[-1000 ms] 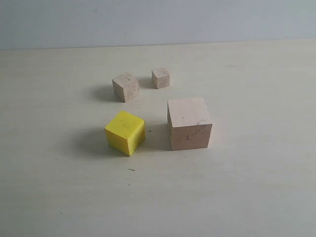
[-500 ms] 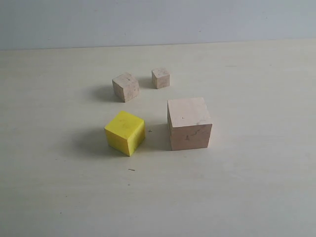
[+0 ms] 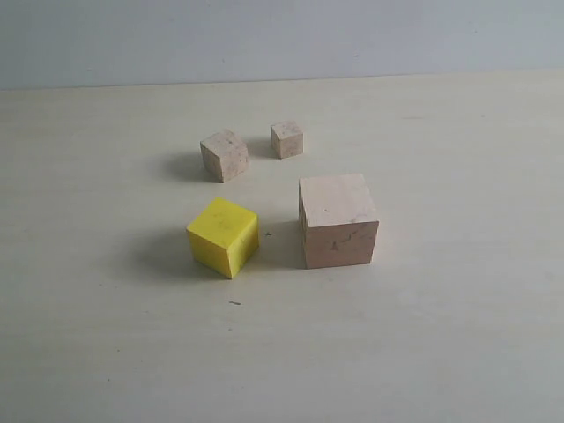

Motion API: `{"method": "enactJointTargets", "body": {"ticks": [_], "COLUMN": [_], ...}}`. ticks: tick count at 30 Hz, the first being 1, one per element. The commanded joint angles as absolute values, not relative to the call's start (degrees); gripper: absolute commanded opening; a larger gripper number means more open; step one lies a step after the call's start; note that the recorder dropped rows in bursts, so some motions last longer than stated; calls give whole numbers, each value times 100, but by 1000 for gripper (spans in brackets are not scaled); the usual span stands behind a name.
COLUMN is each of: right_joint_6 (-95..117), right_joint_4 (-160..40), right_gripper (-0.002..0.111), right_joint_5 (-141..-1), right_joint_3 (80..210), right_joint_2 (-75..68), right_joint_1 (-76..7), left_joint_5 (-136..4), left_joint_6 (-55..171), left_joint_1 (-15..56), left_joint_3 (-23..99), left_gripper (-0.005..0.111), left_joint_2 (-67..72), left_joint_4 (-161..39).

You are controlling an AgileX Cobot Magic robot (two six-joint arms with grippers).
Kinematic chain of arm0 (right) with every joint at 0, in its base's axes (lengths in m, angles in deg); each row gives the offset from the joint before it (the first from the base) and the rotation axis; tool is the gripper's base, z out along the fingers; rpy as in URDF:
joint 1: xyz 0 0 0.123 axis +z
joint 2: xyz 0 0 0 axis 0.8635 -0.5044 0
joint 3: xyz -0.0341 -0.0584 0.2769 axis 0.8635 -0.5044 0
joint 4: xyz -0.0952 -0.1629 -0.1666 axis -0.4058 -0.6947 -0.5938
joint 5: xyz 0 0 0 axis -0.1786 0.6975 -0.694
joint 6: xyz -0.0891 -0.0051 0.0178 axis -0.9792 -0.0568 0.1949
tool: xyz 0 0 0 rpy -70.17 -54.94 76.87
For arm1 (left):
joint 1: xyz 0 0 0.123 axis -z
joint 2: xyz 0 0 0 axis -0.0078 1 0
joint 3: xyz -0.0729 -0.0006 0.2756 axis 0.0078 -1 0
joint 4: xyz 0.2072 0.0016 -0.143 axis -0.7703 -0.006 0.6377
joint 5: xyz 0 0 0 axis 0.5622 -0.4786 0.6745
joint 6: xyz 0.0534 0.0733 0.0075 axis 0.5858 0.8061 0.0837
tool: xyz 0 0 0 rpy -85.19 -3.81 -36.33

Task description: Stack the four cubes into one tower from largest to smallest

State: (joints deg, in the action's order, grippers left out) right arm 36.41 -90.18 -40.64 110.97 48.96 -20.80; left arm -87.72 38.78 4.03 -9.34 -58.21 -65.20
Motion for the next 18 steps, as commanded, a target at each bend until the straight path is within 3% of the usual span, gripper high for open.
{"method": "enactJointTargets", "body": {"ticks": [1, 11, 18], "right_joint_6": [3646, 3646, 3646], "right_joint_4": [-9008, -9008, -9008], "right_gripper": [0, 0, 0], "right_joint_5": [-4150, -4128, -4107], "right_joint_3": [11078, 11078, 11078], "right_joint_2": [4918, 4918, 4918], "right_joint_1": [-2074, -2074, -2074], "left_joint_5": [-8748, -8748, -8679], "left_joint_6": [3891, 3891, 3891], "left_joint_1": [389, 389, 389], "left_joint_3": [-295, 764, 823], "left_gripper": [0, 0, 0], "left_joint_2": [-5351, -4410, -4400], "left_joint_4": [-6552, -6552, -6552]}}
